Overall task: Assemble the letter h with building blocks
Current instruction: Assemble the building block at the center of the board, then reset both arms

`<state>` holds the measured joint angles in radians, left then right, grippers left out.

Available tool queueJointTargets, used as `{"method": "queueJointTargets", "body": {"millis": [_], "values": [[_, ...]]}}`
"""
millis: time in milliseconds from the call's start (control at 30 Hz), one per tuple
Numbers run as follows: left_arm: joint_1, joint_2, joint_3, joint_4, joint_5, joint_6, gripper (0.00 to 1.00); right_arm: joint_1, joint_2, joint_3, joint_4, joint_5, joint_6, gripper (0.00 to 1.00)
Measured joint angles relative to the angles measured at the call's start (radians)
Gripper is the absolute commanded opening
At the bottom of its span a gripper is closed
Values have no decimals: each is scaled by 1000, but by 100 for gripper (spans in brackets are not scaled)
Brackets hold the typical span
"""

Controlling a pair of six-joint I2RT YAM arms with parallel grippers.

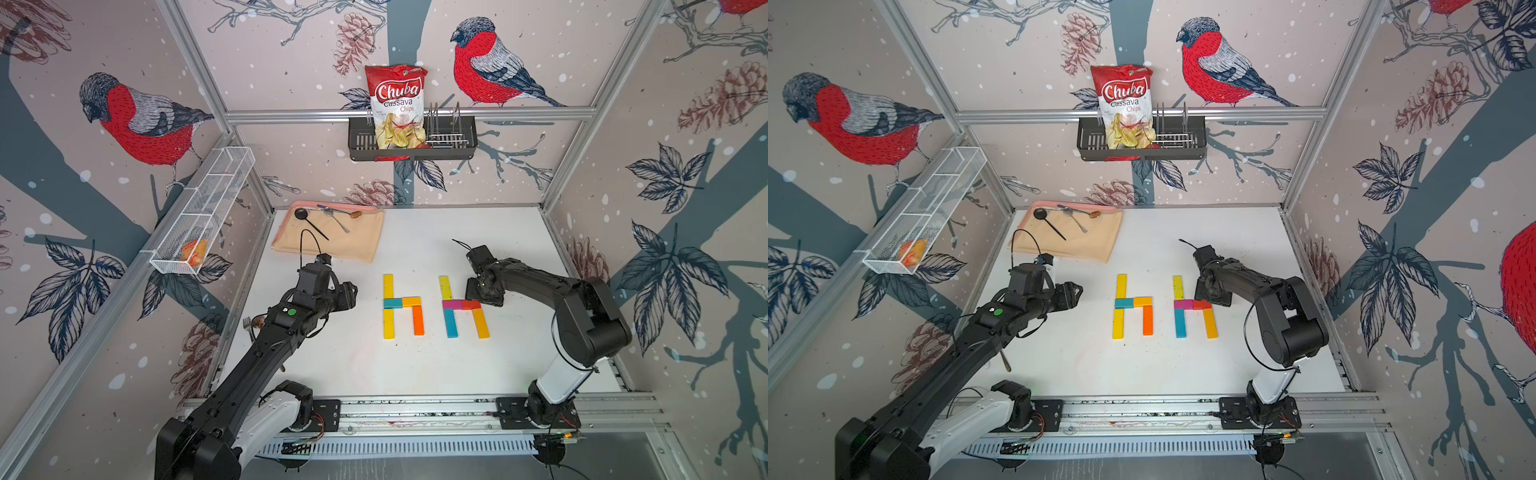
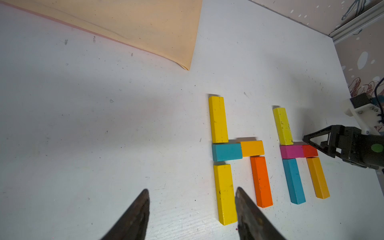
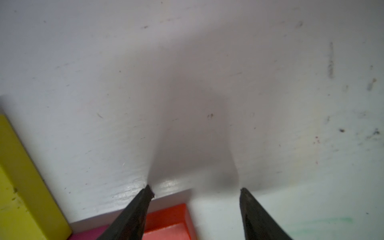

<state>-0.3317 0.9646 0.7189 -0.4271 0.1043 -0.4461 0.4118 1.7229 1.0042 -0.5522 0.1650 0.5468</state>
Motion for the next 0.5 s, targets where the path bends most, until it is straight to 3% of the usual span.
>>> {"method": "queueJointTargets", "body": {"millis": [267, 500], "values": [[0, 4, 0, 0, 0, 0, 64, 2, -29, 86, -24, 10, 0, 79], [0, 0, 19, 0, -2, 0, 67, 49, -267, 85, -27, 37, 8, 86]]}}
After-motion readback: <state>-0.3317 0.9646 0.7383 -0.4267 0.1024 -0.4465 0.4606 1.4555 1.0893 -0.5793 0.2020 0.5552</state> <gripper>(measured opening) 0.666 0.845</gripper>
